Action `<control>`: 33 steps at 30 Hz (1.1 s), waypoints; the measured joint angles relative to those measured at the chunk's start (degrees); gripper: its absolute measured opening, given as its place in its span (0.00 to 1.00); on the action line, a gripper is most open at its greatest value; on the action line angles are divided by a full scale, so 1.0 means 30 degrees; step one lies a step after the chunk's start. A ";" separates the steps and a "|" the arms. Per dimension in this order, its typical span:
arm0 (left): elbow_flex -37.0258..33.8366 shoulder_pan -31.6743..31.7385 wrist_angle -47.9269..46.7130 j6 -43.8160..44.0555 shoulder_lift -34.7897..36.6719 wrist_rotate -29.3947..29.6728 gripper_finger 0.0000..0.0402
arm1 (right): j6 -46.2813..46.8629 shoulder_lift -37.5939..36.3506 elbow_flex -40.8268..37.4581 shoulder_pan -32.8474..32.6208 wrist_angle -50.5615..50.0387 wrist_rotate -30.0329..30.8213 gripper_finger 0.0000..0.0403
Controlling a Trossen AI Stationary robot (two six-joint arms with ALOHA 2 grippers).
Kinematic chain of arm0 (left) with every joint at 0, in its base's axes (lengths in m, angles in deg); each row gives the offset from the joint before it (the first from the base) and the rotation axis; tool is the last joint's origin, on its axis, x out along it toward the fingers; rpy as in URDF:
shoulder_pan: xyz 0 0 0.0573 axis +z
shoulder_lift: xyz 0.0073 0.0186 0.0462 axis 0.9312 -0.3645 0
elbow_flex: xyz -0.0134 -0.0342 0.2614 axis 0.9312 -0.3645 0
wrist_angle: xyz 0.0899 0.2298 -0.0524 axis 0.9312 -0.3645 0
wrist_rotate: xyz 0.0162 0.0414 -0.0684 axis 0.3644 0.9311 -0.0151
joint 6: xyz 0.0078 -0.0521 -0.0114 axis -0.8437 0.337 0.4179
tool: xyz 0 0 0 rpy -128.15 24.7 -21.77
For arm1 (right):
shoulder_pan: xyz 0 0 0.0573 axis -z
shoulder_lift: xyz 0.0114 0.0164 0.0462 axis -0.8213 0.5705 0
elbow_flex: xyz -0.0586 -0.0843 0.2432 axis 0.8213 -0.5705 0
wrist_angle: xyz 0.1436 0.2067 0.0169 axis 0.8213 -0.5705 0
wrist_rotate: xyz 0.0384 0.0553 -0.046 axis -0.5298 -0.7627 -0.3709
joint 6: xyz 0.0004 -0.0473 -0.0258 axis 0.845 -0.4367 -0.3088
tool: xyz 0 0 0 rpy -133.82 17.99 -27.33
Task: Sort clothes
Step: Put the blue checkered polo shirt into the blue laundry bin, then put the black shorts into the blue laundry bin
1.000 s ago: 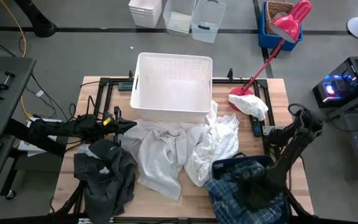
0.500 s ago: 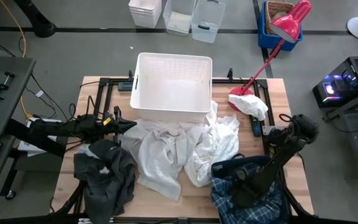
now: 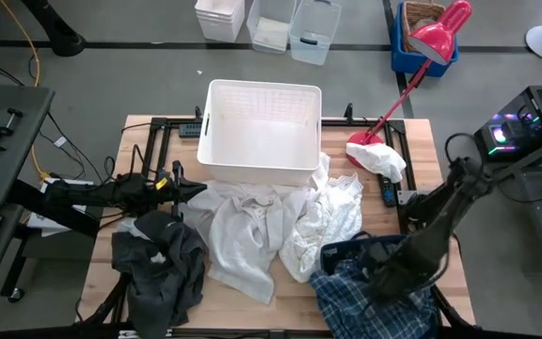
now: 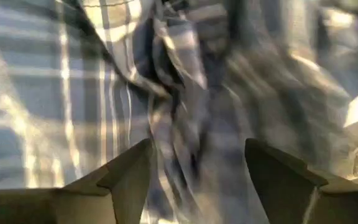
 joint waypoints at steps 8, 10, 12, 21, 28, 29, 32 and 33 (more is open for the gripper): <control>0.0000 0.0003 -0.0007 -0.0004 -0.0007 0.0000 0.00 | 0.1752 -0.0401 0.4675 0.0648 -0.1484 0.7258 0.64; 0.0000 0.0007 -0.0007 -0.0007 -0.0007 0.0000 0.00 | 0.1306 -0.0416 0.4927 0.1434 0.0722 1.1277 0.64; 0.0000 0.0007 -0.0007 -0.0007 -0.0007 0.0000 0.00 | -0.1304 -0.0105 0.4640 0.2954 0.3527 1.3070 0.64; 0.0000 0.0006 0.0000 -0.0007 -0.0007 0.0000 0.00 | -1.9682 0.6417 0.3445 0.9200 2.5528 0.6331 0.64; 0.0000 0.0000 -0.0007 -0.0007 -0.0007 0.0000 0.00 | -2.5303 1.1071 0.5561 1.0649 2.6835 0.4905 0.64; 0.0000 0.0000 -0.0007 -0.0007 -0.0007 0.0000 0.00 | -2.6067 1.1543 0.6269 1.0666 2.7022 0.4912 0.64; 0.0000 0.0000 -0.0006 -0.0007 -0.0004 0.0000 0.00 | -2.8747 1.2984 0.8521 1.0635 2.6919 0.5231 0.64; 0.0000 0.0000 -0.0007 -0.0002 -0.0003 0.0000 0.00 | -2.9637 1.3537 0.9363 1.0610 2.6618 0.5431 0.64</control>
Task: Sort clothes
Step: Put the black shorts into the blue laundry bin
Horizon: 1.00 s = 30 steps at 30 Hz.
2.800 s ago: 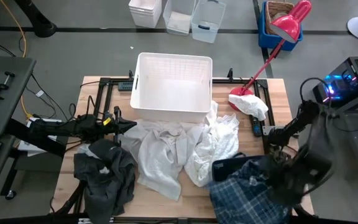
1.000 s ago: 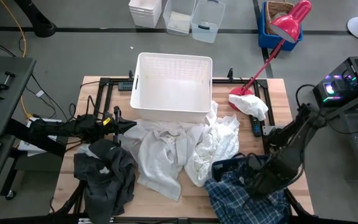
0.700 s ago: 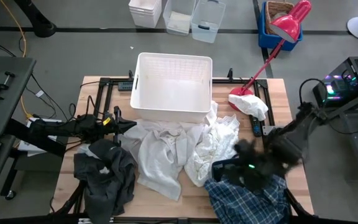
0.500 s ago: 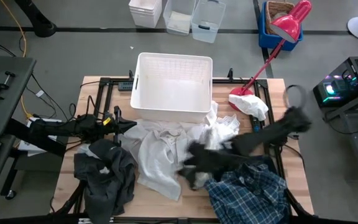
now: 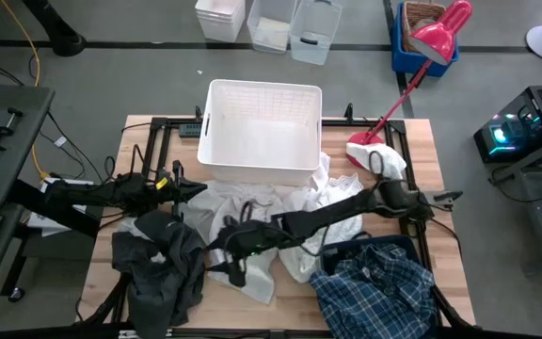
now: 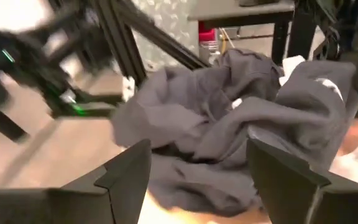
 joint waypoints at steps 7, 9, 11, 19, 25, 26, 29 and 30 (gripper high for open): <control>0.0000 0.0000 -0.0036 -0.0005 -0.0004 0.0000 0.00 | -0.4664 0.3578 0.5659 -0.0015 -0.2883 0.3159 0.64; 0.0000 0.0001 0.0000 0.0002 -0.0001 0.0000 0.00 | -0.5187 0.4662 0.6956 0.0096 -0.3346 0.3660 0.64; 0.0000 0.0002 -0.0005 -0.0003 -0.0004 0.0000 0.00 | -0.5572 0.5672 0.7857 0.0212 -0.3851 0.3571 0.64; 0.0000 0.0000 -0.0002 0.0000 -0.0053 0.0006 0.00 | -0.4704 0.6316 0.6410 0.0520 -0.2275 0.5067 0.64; 0.0000 0.0007 -0.0007 -0.0006 -0.0077 0.0000 0.00 | -0.4317 0.6832 0.6586 0.0844 -0.0977 0.5431 0.50; 0.0000 0.0000 -0.0007 0.0001 -0.0077 0.0000 0.00 | -0.3833 0.6819 0.6592 0.0874 -0.1177 0.5569 0.42; 0.0000 0.0003 -0.0007 -0.0006 -0.0077 0.0000 0.00 | -0.0944 0.6848 0.6592 0.1000 -0.1587 0.5336 0.12; 0.0000 0.0006 -0.0003 -0.0004 -0.0077 0.0000 0.00 | 0.0030 0.6739 0.6592 0.1065 -0.1722 0.4831 0.06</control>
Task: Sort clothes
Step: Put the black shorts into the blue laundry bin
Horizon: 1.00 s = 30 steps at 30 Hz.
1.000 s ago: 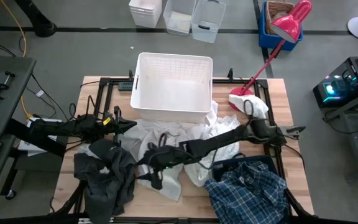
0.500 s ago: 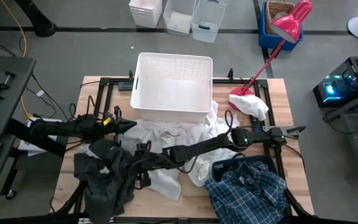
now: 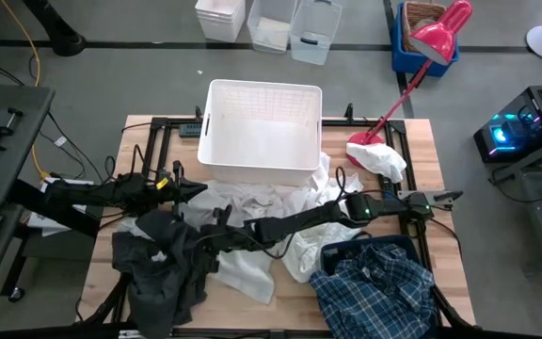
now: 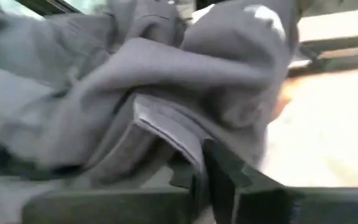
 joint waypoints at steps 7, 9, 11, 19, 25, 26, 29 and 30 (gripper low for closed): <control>0.0000 -0.0006 -0.0029 0.0001 0.0003 0.0000 0.00 | -0.0237 -0.2806 0.0867 0.0156 -0.1840 -0.2154 0.01; 0.0000 -0.0006 -0.0004 0.0000 0.0000 0.0002 0.00 | -0.0857 -0.4611 0.0831 0.0142 -0.2642 -0.2370 0.00; 0.0000 -0.0004 -0.0001 0.0001 0.0000 0.0000 0.00 | -0.1623 -0.6684 0.0816 0.0172 -0.3144 -0.2334 0.00; 0.0021 0.0002 -0.0020 0.0012 0.0000 -0.0007 0.00 | -0.5242 -1.7758 0.0963 -0.0391 -0.3243 -0.0440 0.00; 0.0007 -0.0006 -0.0157 -0.0009 0.0000 -0.0011 0.00 | -0.7385 -2.2078 0.0890 -0.4018 -0.4384 -0.0189 0.00; 0.0007 -0.0006 -0.0150 -0.0002 0.0007 -0.0007 0.00 | -0.7837 -2.2482 0.0856 -0.4899 -0.4961 0.0049 0.00; 0.0007 -0.0006 -0.0150 -0.0008 0.0001 -0.0007 0.00 | -0.8116 -2.2996 0.0816 -0.7174 -0.6979 0.2553 0.00; 0.0007 -0.0006 -0.0150 -0.0002 0.0000 -0.0007 0.00 | -0.7989 -2.3006 0.0817 -0.7776 -0.7638 0.3641 0.00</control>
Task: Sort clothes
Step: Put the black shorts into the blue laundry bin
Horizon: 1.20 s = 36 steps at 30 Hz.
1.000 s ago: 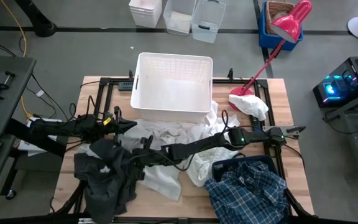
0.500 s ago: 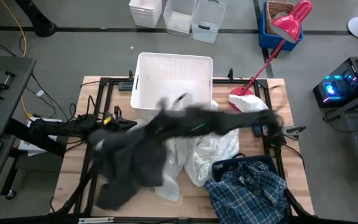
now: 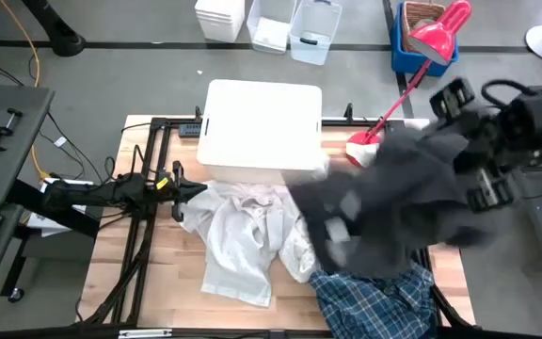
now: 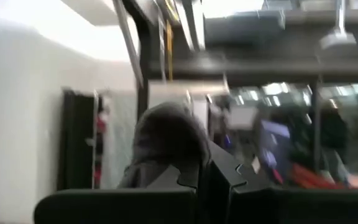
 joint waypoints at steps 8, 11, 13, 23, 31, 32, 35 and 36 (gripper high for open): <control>0.0000 0.0000 0.0002 0.0000 0.0000 0.0002 0.00 | -0.0646 0.2089 -0.0060 -0.3000 0.0416 0.5299 0.00; 0.0000 0.0007 0.0007 0.0000 0.0000 0.0000 0.00 | -0.2052 0.2262 -0.0014 -0.4461 0.2586 0.5891 0.00; 0.0000 0.0007 0.0007 0.0000 0.0000 0.0003 0.00 | -0.2366 0.2128 0.0069 -0.5687 0.3507 0.6761 0.00; 0.0000 0.0007 0.0022 0.0000 0.0000 0.0007 0.00 | -0.0694 0.2584 -0.0008 -1.1427 0.3585 2.1268 0.00; 0.0000 0.0007 0.0026 0.0000 0.0000 0.0008 0.00 | -0.0355 0.2810 0.0014 -1.4673 0.6281 2.1765 0.00; 0.0000 0.0007 0.0029 0.0000 0.0000 0.0007 0.00 | 0.0126 0.2810 0.0014 -1.5151 0.6258 2.1762 0.00; 0.0000 0.0007 0.0029 0.0000 0.0000 0.0007 0.00 | 0.1963 0.2844 0.0014 -1.6908 0.5533 2.1743 0.00; 0.0000 0.0007 0.0024 0.0000 0.0000 0.0012 0.00 | 0.2784 0.2886 0.0014 -1.7227 0.5002 2.1725 0.00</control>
